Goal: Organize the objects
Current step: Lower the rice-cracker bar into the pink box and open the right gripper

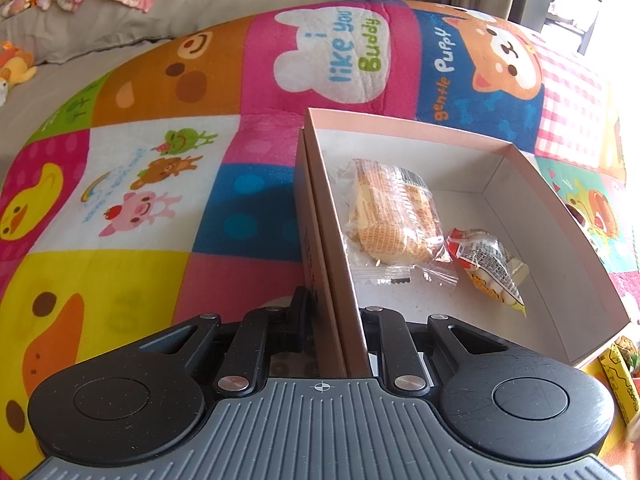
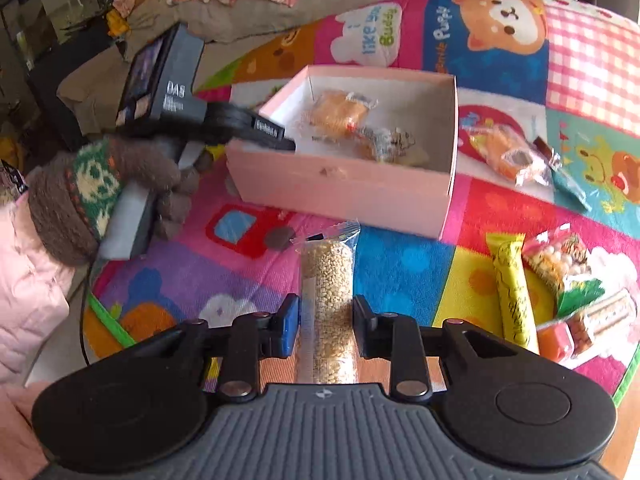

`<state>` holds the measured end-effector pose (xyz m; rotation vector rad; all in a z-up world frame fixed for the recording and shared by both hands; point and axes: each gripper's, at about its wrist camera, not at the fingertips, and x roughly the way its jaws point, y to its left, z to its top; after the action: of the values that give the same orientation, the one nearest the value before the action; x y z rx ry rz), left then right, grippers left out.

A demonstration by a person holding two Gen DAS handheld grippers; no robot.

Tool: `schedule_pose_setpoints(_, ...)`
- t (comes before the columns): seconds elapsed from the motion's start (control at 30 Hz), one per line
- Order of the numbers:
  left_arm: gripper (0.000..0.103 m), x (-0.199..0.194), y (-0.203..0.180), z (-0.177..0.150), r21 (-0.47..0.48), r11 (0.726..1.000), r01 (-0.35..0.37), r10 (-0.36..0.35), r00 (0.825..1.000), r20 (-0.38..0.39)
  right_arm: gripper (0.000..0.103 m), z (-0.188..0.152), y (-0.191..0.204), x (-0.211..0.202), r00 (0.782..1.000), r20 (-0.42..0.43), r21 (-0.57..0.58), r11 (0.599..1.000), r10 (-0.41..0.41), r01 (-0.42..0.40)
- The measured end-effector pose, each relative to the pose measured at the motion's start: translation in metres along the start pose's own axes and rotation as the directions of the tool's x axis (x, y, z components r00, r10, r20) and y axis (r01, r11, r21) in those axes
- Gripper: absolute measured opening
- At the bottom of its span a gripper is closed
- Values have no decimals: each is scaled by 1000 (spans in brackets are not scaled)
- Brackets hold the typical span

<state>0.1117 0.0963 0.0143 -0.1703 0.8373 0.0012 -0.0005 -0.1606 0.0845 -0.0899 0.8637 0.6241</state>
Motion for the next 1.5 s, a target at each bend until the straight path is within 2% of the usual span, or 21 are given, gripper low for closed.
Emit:
schedule_pose_setpoints(0.17, 18, 0, 0, -1, -1, 1000, 2, -2, 1000, 3, 28, 59, -7, -18, 982, 191, 40, 999, -2, -6)
schedule_pose_setpoints(0.27, 18, 0, 0, -1, -1, 1000, 2, -2, 1000, 4, 28, 86, -10, -6, 972, 235, 73, 997, 0, -18)
schedule_pose_setpoints(0.43, 18, 0, 0, -1, -1, 1000, 3, -3, 1000, 4, 28, 116, -19, 52, 979, 205, 155, 988, -20, -13)
schedule_pose_setpoints(0.57, 18, 0, 0, -1, -5, 1000, 9, -9, 1000, 4, 28, 120, -25, 94, 989, 138, 202, 979, -50, 21)
schedule_pose_setpoints(0.67, 19, 0, 0, -2, -5, 1000, 8, -8, 1000, 5, 29, 113, -25, 110, 995, 95, 215, 977, -27, 6)
schedule_pose_setpoints(0.77, 19, -1, 1, -2, -4, 1000, 8, -8, 1000, 6, 31, 108, -21, 110, 994, 104, 199, 980, -33, 12)
schedule_pose_setpoints(0.93, 18, -1, 1, -2, -5, 1000, 6, -6, 1000, 5, 37, 100, -22, 90, 989, 136, 174, 984, -50, 26)
schedule_pose_setpoints(1.03, 18, -1, 1, -2, -6, 1000, 5, -5, 1000, 6, 46, 83, -28, 67, 979, 174, 155, 985, -106, 79)
schedule_pose_setpoints(1.17, 18, -2, 1, -2, -7, 1000, 4, -4, 1000, 6, 59, 44, -38, 36, 948, 204, 136, 966, -246, 222)
schedule_pose_setpoints(1.33, 18, -2, 1, -2, -10, 1000, 2, -2, 1000, 7, 68, -10, -61, 12, 913, 139, 179, 916, -385, 359)
schedule_pose_setpoints(1.4, 18, -2, 1, -2, -10, 1000, 2, -2, 1000, 7, 70, -30, -69, 6, 893, 104, 206, 888, -438, 412)
schedule_pose_setpoints(1.5, 18, -2, 1, -2, -10, 1000, 2, -2, 1000, 8, 76, -55, -73, 5, 850, 74, 215, 841, -522, 497)
